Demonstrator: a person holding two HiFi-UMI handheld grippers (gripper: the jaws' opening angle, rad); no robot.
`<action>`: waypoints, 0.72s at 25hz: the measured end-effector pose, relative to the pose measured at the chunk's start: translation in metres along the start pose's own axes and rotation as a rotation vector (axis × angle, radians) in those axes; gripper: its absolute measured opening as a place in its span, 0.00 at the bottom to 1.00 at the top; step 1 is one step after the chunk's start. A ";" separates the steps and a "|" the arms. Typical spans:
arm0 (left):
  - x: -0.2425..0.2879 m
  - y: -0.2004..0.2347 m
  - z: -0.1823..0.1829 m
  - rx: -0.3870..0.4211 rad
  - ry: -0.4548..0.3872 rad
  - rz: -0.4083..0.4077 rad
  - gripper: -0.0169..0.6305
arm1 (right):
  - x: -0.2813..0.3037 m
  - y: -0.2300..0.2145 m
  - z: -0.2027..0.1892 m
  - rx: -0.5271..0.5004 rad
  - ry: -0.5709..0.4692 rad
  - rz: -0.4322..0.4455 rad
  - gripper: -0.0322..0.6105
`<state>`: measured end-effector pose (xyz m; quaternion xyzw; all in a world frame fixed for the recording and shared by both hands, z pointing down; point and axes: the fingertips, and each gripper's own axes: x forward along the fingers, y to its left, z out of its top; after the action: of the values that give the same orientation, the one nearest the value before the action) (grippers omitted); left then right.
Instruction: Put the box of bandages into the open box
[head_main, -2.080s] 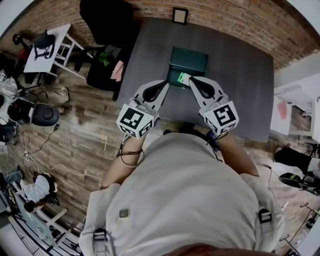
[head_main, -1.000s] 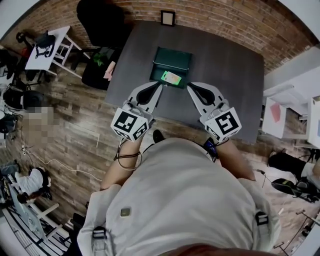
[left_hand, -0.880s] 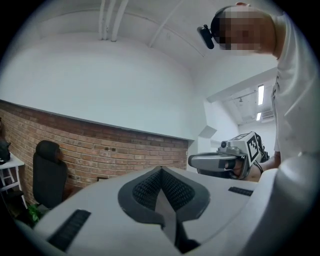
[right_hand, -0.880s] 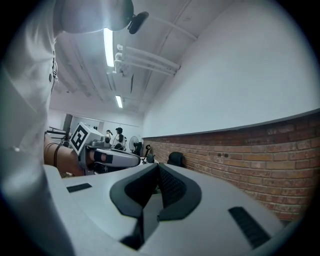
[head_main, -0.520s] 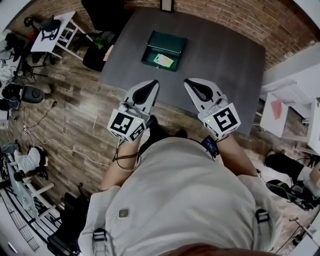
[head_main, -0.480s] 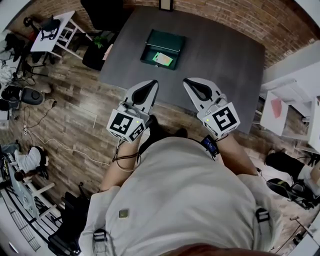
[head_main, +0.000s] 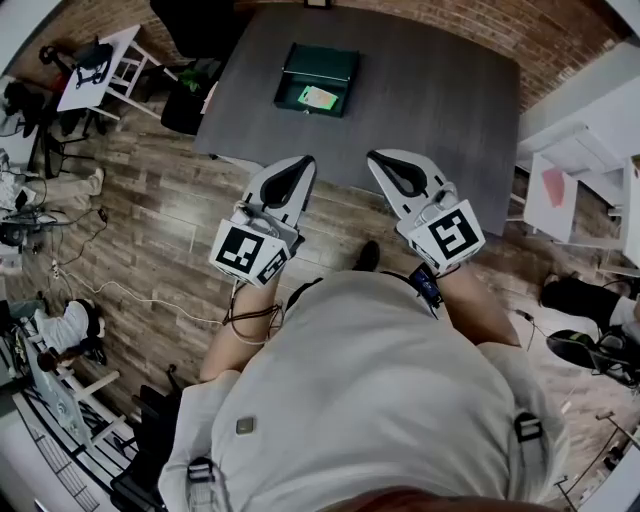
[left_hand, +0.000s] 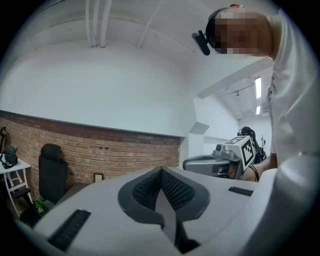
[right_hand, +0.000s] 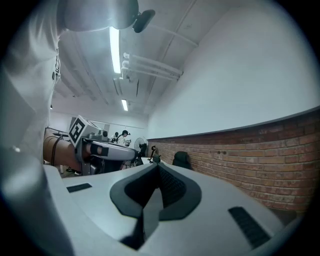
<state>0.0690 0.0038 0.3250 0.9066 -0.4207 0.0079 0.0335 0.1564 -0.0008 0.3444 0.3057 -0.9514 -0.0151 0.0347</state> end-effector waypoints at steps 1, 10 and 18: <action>-0.008 -0.004 0.000 0.001 0.000 -0.010 0.05 | -0.002 0.008 0.001 0.003 0.003 -0.012 0.08; -0.102 -0.019 -0.001 -0.009 -0.007 -0.027 0.05 | -0.021 0.097 0.014 -0.041 -0.027 -0.045 0.08; -0.192 -0.031 -0.001 0.001 -0.014 -0.033 0.05 | -0.031 0.189 0.021 -0.044 -0.043 -0.045 0.08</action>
<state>-0.0314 0.1708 0.3165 0.9135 -0.4058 0.0011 0.0303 0.0704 0.1714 0.3313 0.3259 -0.9442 -0.0435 0.0207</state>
